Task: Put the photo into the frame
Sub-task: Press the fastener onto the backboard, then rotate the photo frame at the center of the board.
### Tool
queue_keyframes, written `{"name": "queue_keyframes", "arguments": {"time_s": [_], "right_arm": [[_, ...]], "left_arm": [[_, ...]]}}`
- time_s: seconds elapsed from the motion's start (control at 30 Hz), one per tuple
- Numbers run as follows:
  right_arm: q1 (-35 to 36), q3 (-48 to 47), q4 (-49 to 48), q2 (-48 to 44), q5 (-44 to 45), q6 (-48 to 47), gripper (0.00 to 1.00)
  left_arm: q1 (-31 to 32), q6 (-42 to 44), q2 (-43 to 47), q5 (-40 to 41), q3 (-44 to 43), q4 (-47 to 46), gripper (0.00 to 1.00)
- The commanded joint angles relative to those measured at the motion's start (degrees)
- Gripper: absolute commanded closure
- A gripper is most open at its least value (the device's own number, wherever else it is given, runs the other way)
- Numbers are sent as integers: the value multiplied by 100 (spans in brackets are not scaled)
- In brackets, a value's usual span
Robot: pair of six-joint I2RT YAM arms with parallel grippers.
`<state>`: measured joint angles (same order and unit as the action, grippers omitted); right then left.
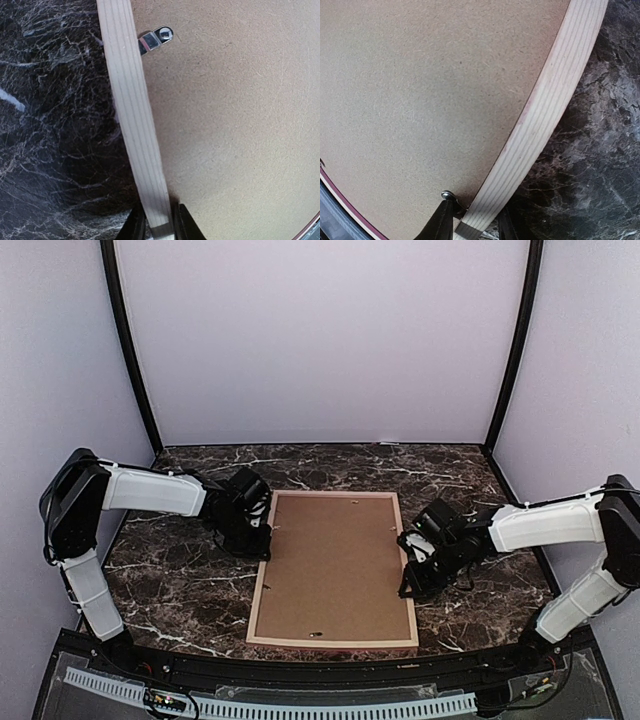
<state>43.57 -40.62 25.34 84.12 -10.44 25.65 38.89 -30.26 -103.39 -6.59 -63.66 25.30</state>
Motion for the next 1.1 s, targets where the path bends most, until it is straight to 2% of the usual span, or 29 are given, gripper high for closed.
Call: {"name": "queue_keyframes", "arguments": {"time_s": [0.0, 0.17, 0.4, 0.5, 0.8, 1.07], "right_arm": [[64, -19, 76, 225, 104, -191, 70], [63, -68, 57, 260, 14, -233, 69], [19, -133, -83, 67, -154, 1, 51], [-110, -190, -157, 56, -4, 244, 48], [-568, -225, -535, 429, 110, 583, 53], [-728, -419, -519, 781, 185, 445, 66]], "left_arm": [[48, 29, -67, -101, 145, -131, 79], [43, 29, -60, -119, 153, -124, 79], [44, -33, -26, -125, 203, -184, 79], [41, -53, -8, -137, 240, -258, 79], [48, -96, 76, -180, 349, -347, 78], [57, -120, 145, -189, 404, -392, 75]]}}
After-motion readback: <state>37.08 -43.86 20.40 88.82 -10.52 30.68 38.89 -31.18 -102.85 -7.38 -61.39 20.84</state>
